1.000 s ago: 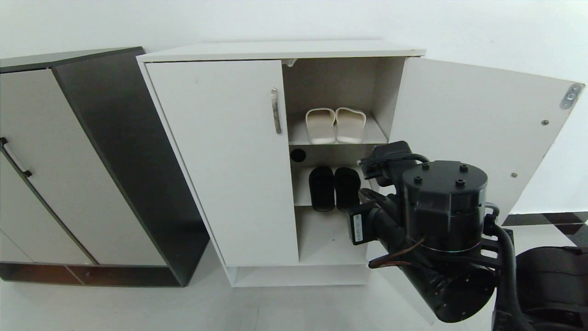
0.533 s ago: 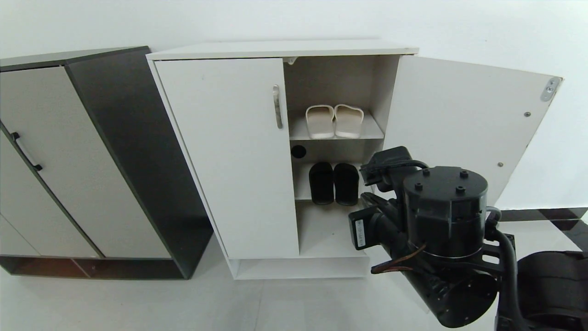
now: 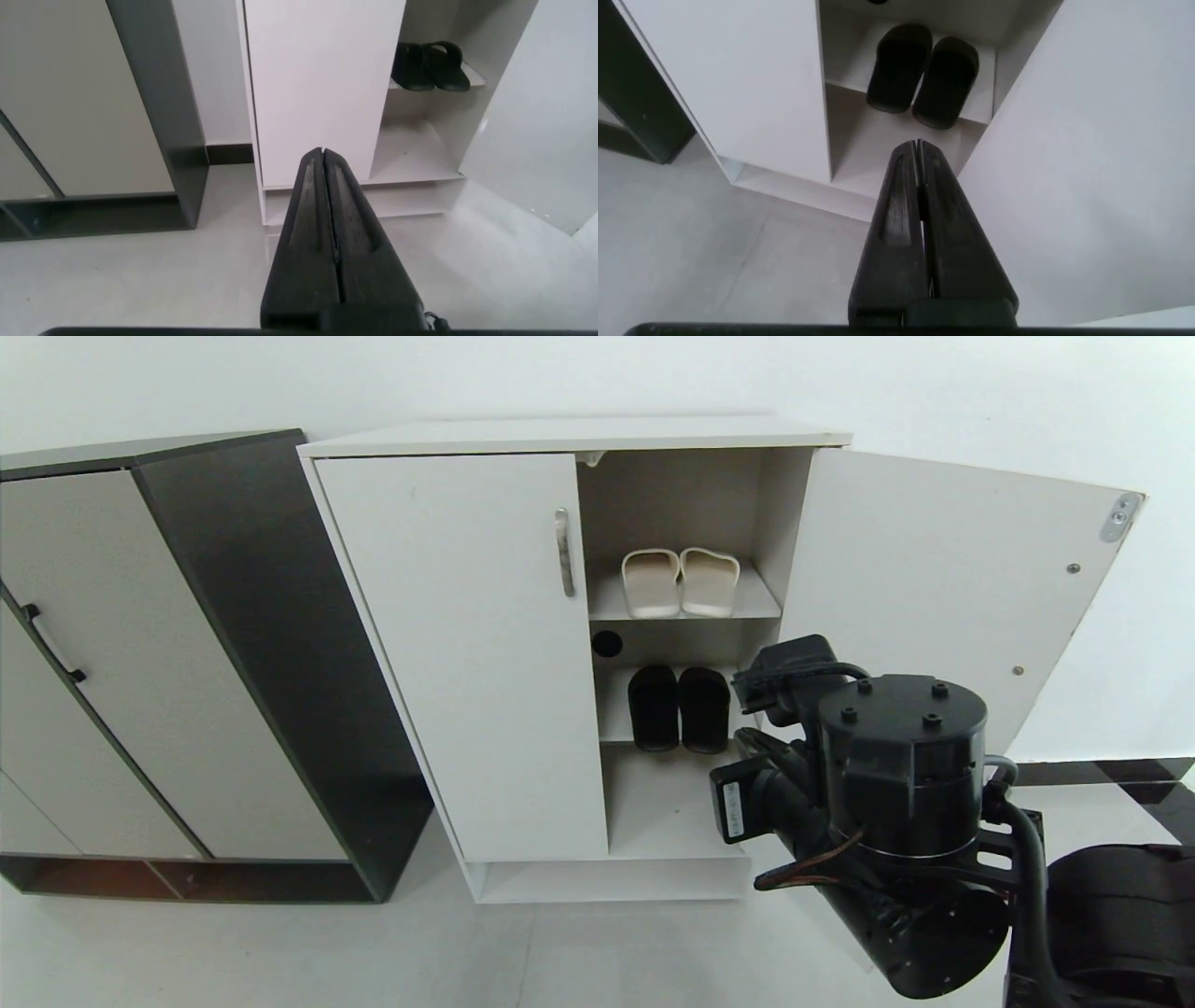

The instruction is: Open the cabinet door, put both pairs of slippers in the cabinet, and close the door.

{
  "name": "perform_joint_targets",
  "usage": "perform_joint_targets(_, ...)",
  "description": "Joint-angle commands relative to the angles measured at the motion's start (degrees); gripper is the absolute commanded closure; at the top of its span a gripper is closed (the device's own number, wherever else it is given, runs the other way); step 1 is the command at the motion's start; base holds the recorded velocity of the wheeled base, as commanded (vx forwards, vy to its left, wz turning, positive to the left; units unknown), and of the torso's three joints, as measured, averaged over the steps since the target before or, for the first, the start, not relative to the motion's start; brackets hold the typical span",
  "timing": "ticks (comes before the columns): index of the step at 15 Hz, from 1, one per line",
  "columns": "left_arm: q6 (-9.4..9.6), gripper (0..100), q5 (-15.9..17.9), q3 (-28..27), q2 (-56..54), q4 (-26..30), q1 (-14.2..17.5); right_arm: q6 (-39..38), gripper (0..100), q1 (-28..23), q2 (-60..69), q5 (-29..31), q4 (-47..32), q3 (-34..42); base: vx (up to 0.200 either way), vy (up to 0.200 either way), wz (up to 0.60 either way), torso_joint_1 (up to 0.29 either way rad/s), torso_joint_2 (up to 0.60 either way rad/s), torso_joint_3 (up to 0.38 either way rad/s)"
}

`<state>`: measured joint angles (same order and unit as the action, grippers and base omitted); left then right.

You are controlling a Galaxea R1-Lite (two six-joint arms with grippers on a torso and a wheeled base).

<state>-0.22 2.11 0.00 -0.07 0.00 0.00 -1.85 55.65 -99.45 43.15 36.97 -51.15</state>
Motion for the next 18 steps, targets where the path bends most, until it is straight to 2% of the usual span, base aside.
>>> perform_joint_targets(1,-0.04,100,0.00,0.00,0.07,0.00,0.00,0.01,100,-0.02,-0.22,0.00,0.03,0.00,0.000,0.000,0.00,0.000,0.00,0.000)
perform_joint_targets(9,-0.04,100,0.00,0.00,0.07,0.00,0.00,0.36,100,-0.28,-0.31,0.00,-0.06,0.35,0.000,0.000,0.00,0.000,-0.01,-0.011)
perform_joint_targets(12,-0.04,100,0.00,0.00,0.07,0.00,0.00,0.36,100,-0.37,-0.31,0.09,-0.06,0.35,0.000,0.000,0.00,0.017,-0.20,-0.294)
perform_joint_targets(18,-0.04,100,0.00,0.00,0.07,0.00,0.00,0.36,100,-0.37,-0.31,0.09,-0.06,0.35,0.000,0.000,0.00,0.078,-0.49,-0.356)
